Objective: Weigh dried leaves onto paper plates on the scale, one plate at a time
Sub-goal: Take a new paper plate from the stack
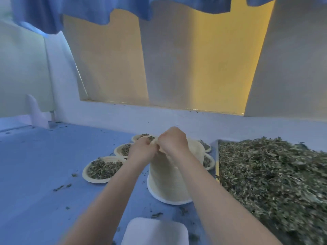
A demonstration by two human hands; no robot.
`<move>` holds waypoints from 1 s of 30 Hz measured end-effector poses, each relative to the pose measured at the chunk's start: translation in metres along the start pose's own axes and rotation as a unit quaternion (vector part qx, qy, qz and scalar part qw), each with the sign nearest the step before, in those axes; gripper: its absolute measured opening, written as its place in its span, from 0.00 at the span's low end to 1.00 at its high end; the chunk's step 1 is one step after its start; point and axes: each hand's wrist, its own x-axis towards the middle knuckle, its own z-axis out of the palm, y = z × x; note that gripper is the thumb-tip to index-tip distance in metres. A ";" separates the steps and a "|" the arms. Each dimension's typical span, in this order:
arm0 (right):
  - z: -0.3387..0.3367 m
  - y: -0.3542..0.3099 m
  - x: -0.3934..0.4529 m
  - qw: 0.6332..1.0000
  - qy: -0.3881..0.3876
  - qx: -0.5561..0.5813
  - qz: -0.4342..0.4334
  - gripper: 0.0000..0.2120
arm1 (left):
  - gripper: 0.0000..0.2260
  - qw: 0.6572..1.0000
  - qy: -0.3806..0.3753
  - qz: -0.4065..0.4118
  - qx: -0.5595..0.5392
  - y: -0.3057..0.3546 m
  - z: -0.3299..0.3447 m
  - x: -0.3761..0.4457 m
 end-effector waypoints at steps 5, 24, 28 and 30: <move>-0.035 0.039 -0.028 0.971 -0.111 -0.185 -0.106 0.17 | 0.17 0.995 0.026 -0.034 0.091 0.022 0.012 -0.029; -0.088 0.011 -0.064 0.951 -0.061 -0.161 -0.255 0.18 | 0.14 0.980 0.065 0.098 0.161 0.066 -0.017 -0.094; -0.104 0.013 -0.112 0.927 -0.059 -0.168 -0.330 0.18 | 0.11 0.978 0.069 0.116 0.156 0.063 -0.039 -0.145; -0.102 0.019 -0.140 0.891 -0.044 -0.232 -0.389 0.19 | 0.09 0.984 0.054 0.094 0.139 0.055 -0.046 -0.174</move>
